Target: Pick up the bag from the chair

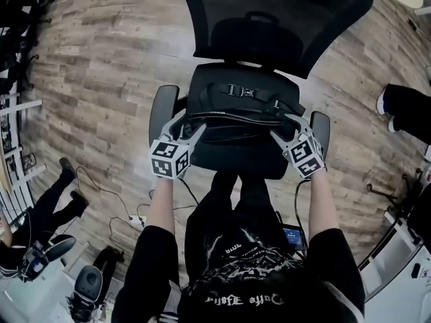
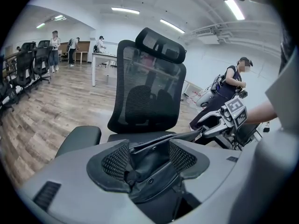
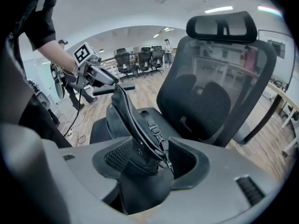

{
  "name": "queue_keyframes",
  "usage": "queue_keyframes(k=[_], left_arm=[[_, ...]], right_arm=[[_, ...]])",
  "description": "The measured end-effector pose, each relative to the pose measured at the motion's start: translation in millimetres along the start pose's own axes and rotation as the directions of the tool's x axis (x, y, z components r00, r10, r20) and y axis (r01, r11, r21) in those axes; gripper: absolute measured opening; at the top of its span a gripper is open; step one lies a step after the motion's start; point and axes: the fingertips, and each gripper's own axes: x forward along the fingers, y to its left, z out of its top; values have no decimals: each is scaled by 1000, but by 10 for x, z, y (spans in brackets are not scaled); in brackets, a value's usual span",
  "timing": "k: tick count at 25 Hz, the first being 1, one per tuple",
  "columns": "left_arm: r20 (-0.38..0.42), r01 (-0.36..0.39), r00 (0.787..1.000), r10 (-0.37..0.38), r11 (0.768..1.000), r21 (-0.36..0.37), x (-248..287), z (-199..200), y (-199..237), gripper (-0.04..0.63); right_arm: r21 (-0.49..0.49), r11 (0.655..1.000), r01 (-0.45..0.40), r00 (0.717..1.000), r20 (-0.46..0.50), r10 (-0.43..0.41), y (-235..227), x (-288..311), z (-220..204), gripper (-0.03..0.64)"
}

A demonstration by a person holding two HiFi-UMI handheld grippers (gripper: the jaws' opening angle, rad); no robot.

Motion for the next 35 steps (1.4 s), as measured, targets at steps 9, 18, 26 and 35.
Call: queue_keyframes(k=[9, 18, 26, 35], left_arm=[[-12, -22, 1000, 21, 999, -30, 212, -8, 282, 272], [-24, 157, 987, -160, 983, -92, 206, -44, 185, 272], [-117, 194, 973, -198, 980, -46, 403, -296, 187, 272], [-244, 211, 946, -212, 977, -29, 797, -680, 130, 272]], right_arm=[[32, 998, -54, 998, -14, 54, -82, 293, -103, 256], [50, 989, -139, 990, -28, 140, -48, 457, -172, 256], [61, 979, -194, 979, -51, 197, 33, 716, -269, 256], [185, 965, -186, 982, -3, 190, -21, 848, -348, 256]])
